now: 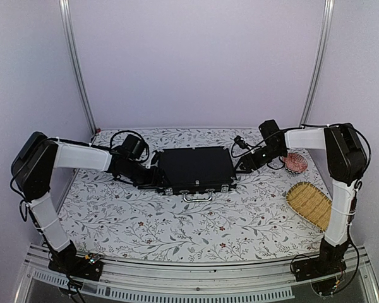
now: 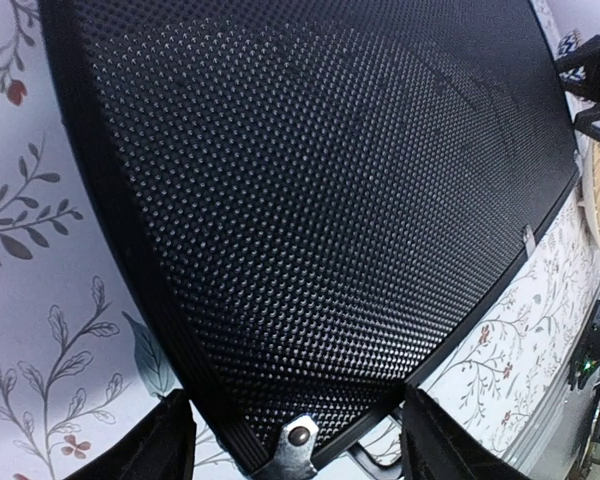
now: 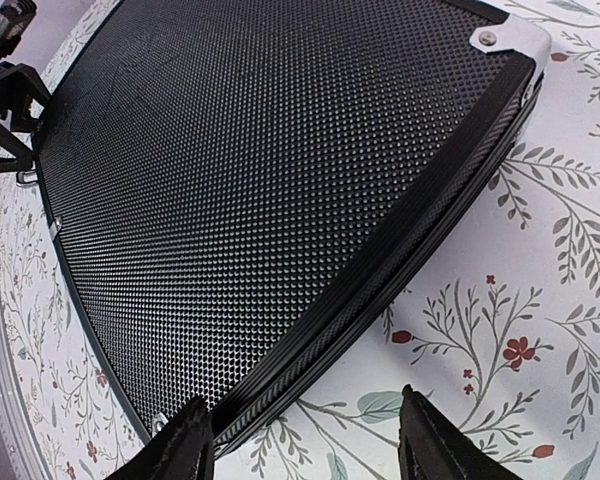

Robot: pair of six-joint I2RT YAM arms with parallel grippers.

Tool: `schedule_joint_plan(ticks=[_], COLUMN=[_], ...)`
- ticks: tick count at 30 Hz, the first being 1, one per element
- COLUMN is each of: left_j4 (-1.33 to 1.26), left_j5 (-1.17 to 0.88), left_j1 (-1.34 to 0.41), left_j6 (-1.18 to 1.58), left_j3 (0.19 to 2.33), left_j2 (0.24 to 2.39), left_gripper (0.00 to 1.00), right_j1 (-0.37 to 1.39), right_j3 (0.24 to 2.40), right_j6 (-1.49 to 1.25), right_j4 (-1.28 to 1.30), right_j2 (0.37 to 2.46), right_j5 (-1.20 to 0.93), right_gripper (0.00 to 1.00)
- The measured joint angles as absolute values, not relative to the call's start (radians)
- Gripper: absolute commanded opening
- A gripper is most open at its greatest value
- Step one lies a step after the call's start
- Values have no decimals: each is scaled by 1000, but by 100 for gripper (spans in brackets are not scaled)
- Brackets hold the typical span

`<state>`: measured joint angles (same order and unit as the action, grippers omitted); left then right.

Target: Pack up texas hold em set

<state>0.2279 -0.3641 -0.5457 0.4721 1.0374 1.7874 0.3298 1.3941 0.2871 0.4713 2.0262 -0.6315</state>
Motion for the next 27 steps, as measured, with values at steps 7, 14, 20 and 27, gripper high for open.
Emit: schedule_joint_plan(ticks=[7, 14, 20, 27], left_j4=[228, 223, 222, 268], left_j5=[-362, -360, -347, -327], left_j1=[-548, -549, -555, -587], left_j6=[461, 455, 445, 439], left_j3=[1034, 1029, 1018, 958], left_j2=[1787, 1784, 1777, 1774], left_gripper=[69, 68, 66, 64], right_j1=[329, 329, 329, 329], right_j3=[1395, 1396, 1398, 1398], right_j6=[287, 284, 284, 284], right_j4=[471, 472, 472, 473], right_j2=[2032, 2037, 2040, 2040], right_j5=[-647, -657, -661, -661], right_gripper=[63, 63, 63, 63])
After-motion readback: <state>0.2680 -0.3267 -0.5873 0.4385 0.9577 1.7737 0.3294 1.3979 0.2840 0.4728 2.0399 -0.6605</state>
